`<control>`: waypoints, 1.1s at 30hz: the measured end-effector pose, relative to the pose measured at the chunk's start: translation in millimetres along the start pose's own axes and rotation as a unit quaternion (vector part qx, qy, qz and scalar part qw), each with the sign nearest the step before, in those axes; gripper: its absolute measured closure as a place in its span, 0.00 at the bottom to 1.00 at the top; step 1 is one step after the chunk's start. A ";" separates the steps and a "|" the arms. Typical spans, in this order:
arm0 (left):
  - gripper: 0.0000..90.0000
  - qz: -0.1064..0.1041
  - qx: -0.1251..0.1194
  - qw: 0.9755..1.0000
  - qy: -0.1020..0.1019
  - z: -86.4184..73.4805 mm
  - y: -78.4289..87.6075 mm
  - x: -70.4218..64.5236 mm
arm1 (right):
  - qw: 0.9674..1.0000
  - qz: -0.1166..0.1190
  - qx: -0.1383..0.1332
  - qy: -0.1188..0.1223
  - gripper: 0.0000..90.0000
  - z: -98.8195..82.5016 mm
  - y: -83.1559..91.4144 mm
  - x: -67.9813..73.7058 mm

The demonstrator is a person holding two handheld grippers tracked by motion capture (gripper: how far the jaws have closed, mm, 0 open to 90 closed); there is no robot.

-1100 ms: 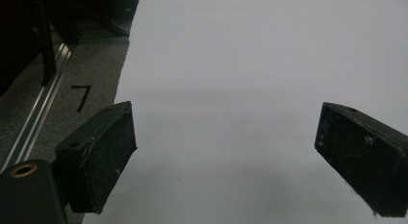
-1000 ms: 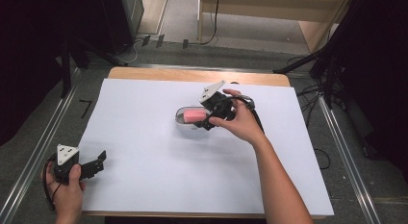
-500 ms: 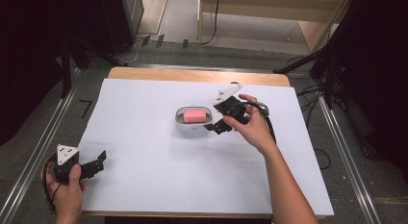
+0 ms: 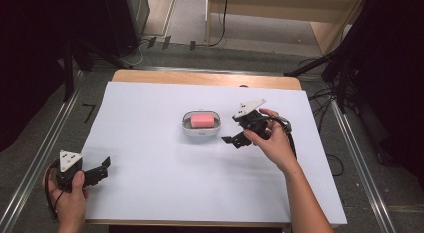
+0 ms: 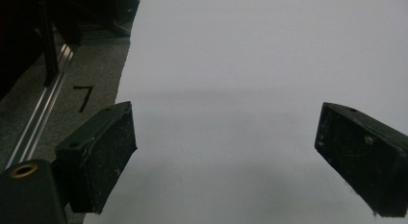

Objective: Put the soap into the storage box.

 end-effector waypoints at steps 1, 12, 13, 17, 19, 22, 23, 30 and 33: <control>0.08 0.000 0.000 1.000 0.000 0.0 0.0 0.0 | 1.000 -0.001 0.001 -0.001 0.16 -1.8 1.1 0.7; 0.08 0.001 -0.003 1.000 -0.003 -0.3 0.4 -0.4 | 0.999 -0.016 -0.018 -0.026 0.15 -28.2 20.0 6.6; 0.08 0.002 -0.003 1.000 -0.003 -0.2 0.5 -0.6 | 0.999 -0.022 -0.021 -0.029 0.16 -35.0 24.4 6.0; 0.08 0.002 -0.003 1.000 -0.003 -0.3 0.6 -0.6 | 0.998 -0.029 -0.024 -0.043 0.15 -47.2 31.1 5.5; 0.08 0.002 -0.003 1.000 -0.003 -0.3 0.5 -0.7 | 0.998 -0.033 -0.024 -0.049 0.15 -55.3 34.2 5.3; 0.08 0.003 -0.003 1.000 -0.004 -0.3 0.5 -0.8 | 0.997 -0.037 -0.024 -0.057 0.16 -65.9 37.7 5.1; 0.08 0.003 -0.003 1.000 -0.004 -0.3 0.5 -0.8 | 0.997 -0.037 -0.024 -0.057 0.16 -65.9 37.7 5.1; 0.08 0.002 -0.004 1.000 -0.001 -0.3 0.6 -0.3 | 0.996 -0.046 -0.025 -0.070 0.16 -86.3 46.5 6.2; 0.08 0.001 -0.003 1.000 -0.001 -0.3 0.6 -0.2 | 0.996 -0.051 -0.022 -0.075 0.16 -95.4 49.6 6.7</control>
Point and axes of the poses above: each handheld gripper's, and its own axes: y roughly backward along the jaws, z roughly out of its top, x roughly to its left, the point moved 1 cm from there along -y, roughly forward along the jaws, and after that the axes turned 4 degrees about -z, right-handed, at the moved point
